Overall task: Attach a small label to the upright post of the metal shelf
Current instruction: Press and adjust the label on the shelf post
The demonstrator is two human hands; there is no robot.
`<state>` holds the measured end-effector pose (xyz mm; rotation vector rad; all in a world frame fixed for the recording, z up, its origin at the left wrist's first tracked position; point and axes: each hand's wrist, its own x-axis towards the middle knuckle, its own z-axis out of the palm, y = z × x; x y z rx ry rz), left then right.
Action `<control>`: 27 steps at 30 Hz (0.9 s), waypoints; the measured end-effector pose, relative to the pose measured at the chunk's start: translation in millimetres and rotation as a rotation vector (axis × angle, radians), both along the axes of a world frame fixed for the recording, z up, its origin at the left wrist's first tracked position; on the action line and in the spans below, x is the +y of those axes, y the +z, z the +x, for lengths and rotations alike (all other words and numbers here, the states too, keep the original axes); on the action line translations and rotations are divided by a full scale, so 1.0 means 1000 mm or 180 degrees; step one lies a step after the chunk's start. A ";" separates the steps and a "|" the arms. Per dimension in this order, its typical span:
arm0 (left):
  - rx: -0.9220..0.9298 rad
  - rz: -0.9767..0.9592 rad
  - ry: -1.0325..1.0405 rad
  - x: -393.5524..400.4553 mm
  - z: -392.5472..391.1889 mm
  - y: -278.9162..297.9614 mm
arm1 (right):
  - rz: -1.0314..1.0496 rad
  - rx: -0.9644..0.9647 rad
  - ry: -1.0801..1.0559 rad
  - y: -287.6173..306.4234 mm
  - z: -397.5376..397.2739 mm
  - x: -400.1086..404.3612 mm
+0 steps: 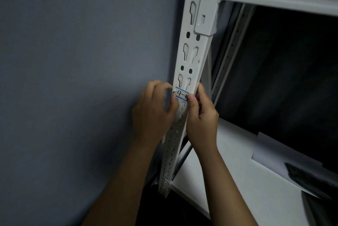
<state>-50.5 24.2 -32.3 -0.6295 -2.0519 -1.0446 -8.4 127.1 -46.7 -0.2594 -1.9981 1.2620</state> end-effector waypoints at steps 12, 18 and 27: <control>0.0110 -0.0320 0.0053 -0.003 -0.003 -0.004 | 0.0006 -0.0042 0.0002 -0.001 0.000 0.000; 0.0164 -0.0451 0.0131 -0.005 0.001 -0.002 | -0.0045 -0.0070 0.0025 0.000 0.000 0.000; 0.0260 -0.0380 0.0039 -0.006 0.001 -0.004 | -0.0026 -0.0014 0.0063 0.003 0.003 -0.001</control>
